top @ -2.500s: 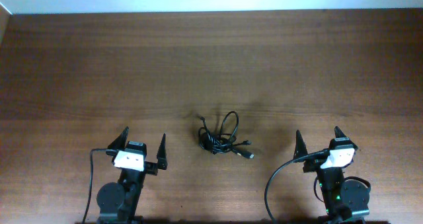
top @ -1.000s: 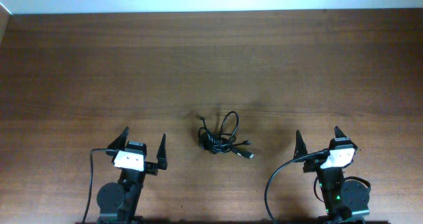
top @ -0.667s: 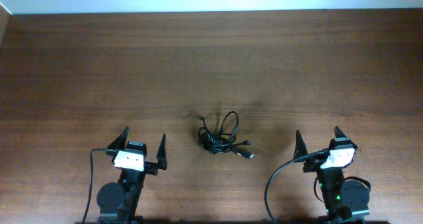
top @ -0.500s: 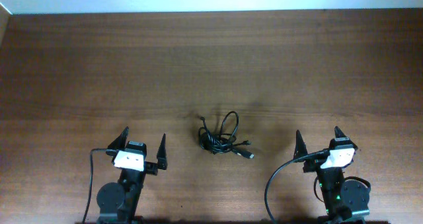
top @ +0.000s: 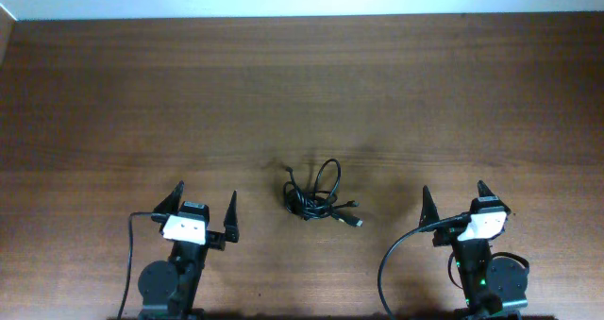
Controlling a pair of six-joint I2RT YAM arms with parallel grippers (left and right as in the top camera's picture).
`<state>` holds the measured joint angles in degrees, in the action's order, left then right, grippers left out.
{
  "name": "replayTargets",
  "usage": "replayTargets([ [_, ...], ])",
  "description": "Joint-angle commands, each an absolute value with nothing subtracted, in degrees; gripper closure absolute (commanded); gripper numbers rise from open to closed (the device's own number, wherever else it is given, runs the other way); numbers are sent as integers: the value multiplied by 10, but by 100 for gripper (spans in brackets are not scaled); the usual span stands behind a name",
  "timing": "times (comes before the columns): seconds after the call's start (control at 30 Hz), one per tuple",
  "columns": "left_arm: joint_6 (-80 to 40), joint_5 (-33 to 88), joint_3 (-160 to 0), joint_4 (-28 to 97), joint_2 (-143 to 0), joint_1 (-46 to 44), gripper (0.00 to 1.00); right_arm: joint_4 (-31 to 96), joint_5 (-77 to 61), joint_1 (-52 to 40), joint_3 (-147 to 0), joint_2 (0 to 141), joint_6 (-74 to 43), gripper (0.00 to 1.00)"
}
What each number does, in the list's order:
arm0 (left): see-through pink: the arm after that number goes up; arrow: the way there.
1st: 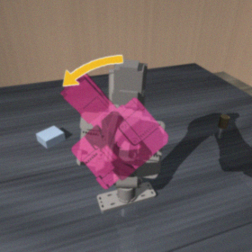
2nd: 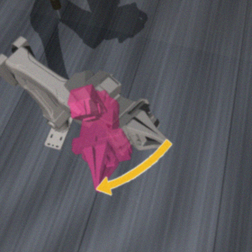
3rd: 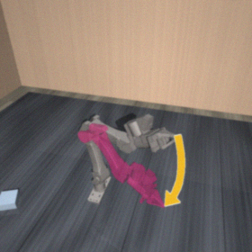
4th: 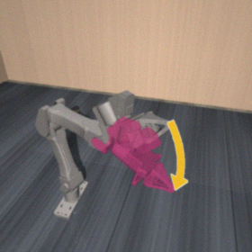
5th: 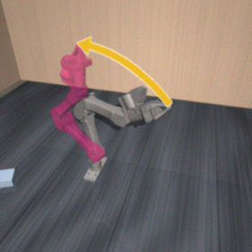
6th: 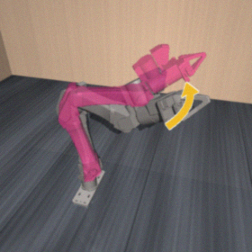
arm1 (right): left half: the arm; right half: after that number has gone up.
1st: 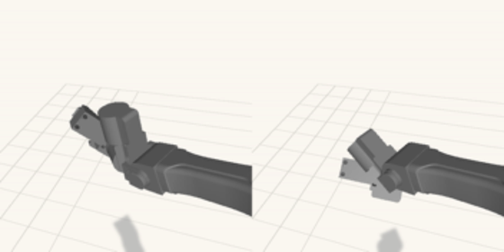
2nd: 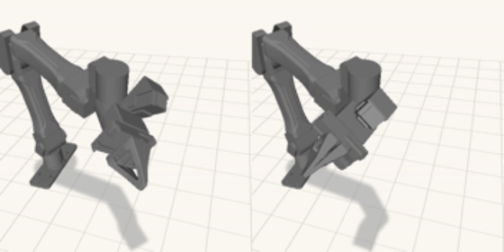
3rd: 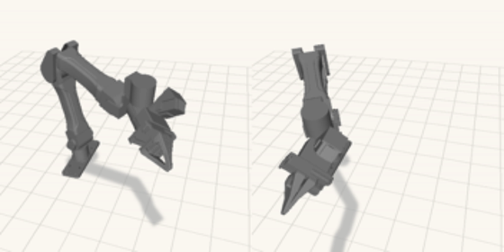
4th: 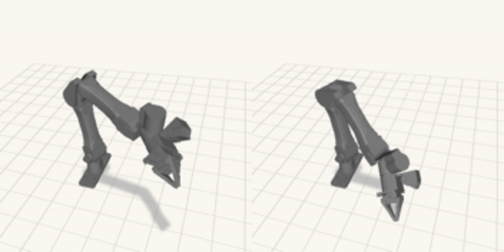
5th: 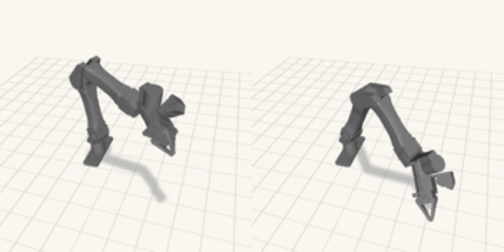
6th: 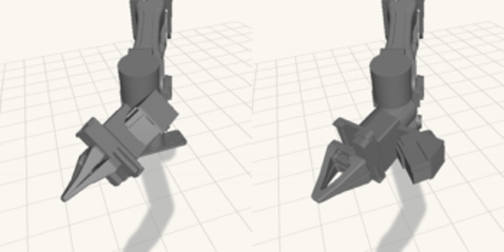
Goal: Untangle cables
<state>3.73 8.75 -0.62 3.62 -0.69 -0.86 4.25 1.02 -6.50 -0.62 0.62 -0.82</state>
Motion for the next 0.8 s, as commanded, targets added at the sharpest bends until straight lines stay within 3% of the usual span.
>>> replayTargets([
  [0.0, 48, 81, -26, 75, -3, -11, 1, 46, 9, -63, -3, 2, -4, 2],
  [0.3, 48, 103, -124, 162, -66, -11, 1, 46, 9, -63, -3, 2, -4, 2],
  [0.77, 105, 232, -482, 433, -430, -16, 1, 46, 9, -63, -3, 2, -4, 2],
])
